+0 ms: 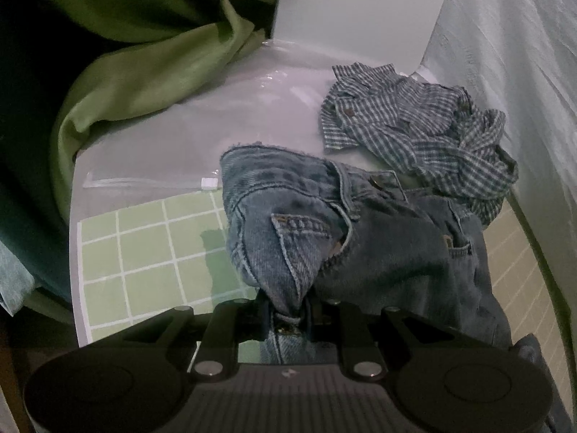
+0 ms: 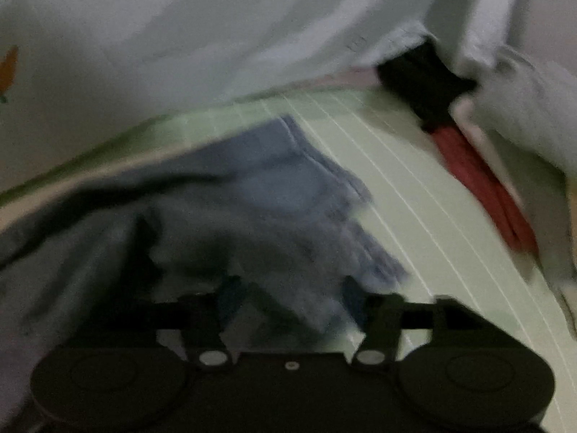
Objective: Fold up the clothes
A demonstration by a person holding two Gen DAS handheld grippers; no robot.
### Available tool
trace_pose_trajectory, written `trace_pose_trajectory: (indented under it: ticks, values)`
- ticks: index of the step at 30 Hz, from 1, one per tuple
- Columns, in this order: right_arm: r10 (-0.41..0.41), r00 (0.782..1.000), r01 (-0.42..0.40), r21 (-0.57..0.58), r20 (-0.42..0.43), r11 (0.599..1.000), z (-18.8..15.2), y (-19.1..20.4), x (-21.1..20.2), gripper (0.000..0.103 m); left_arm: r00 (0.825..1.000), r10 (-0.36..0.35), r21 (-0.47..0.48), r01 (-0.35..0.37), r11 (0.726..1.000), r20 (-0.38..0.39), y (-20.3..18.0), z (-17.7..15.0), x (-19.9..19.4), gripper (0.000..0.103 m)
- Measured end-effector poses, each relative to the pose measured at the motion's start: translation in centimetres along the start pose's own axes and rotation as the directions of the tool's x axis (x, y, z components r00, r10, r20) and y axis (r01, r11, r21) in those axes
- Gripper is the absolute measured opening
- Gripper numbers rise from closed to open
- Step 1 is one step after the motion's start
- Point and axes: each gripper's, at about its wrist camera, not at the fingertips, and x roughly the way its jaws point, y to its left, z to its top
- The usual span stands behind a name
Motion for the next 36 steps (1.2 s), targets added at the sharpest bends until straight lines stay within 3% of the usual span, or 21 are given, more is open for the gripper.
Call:
trace_pose_trajectory:
  ticks: [5, 7, 9, 11, 13, 16, 22, 28, 31, 36]
  values:
    - [0.028, 0.998, -0.024, 0.080, -0.059, 0.996, -1.6, -0.8, 0.6, 0.080, 1.000, -0.012, -0.006, 0.012, 1.000, -0.009, 0.1, 0.2, 0.1, 0.019]
    - [0.046, 0.998, -0.042, 0.065, -0.054, 0.997, -1.7, -0.3, 0.6, 0.075, 1.000, -0.020, -0.010, 0.020, 1.000, -0.008, 0.2, 0.1, 0.0, 0.019]
    - [0.058, 0.997, -0.057, 0.026, -0.047, 0.998, -1.5, 0.2, 0.5, 0.054, 0.999, -0.033, -0.014, 0.033, 0.999, -0.003, 0.4, 0.1, -0.2, 0.018]
    - [0.092, 0.995, -0.093, -0.006, -0.049, 0.996, -1.4, 0.5, 0.0, 0.014, 0.999, -0.047, -0.012, 0.047, 0.999, 0.001, 0.6, 0.2, -0.4, 0.017]
    - [0.131, 0.991, -0.132, -0.029, -0.038, 0.991, -1.5, -0.2, -0.9, 0.013, 0.999, -0.050, 0.029, 0.050, 0.998, 0.013, 0.6, 0.2, -0.9, 0.016]
    - [0.130, 0.991, -0.128, -0.060, 0.029, 0.990, -2.2, -1.9, -3.7, 0.010, 0.997, -0.078, 0.067, 0.077, 0.995, 0.026, 0.9, 0.5, -1.7, 0.016]
    - [-0.001, 0.987, 0.000, 0.006, 0.160, 1.000, -4.8, -7.7, -11.1, 0.010, 0.990, -0.143, 0.074, 0.141, 0.987, 0.017, 2.7, 0.7, -3.4, 0.015]
    - [-0.098, 0.992, 0.095, 0.036, 0.078, 0.995, -10.3, -11.5, -14.4, 0.010, 0.992, -0.126, 0.093, 0.126, 0.988, -0.005, 5.4, 0.0, -3.8, 0.015]
    - [-0.106, 0.994, 0.105, 0.044, 0.004, 0.993, -13.2, -12.4, -14.4, 0.010, 0.994, -0.108, 0.096, 0.109, 0.989, -0.016, 7.0, -0.2, -3.8, 0.015]
    - [-0.124, 0.991, 0.124, -0.011, -0.043, 0.992, -16.2, -12.2, -14.9, 0.010, 0.997, -0.069, 0.118, 0.071, 0.990, -0.027, 8.5, -0.6, -4.0, 0.016]
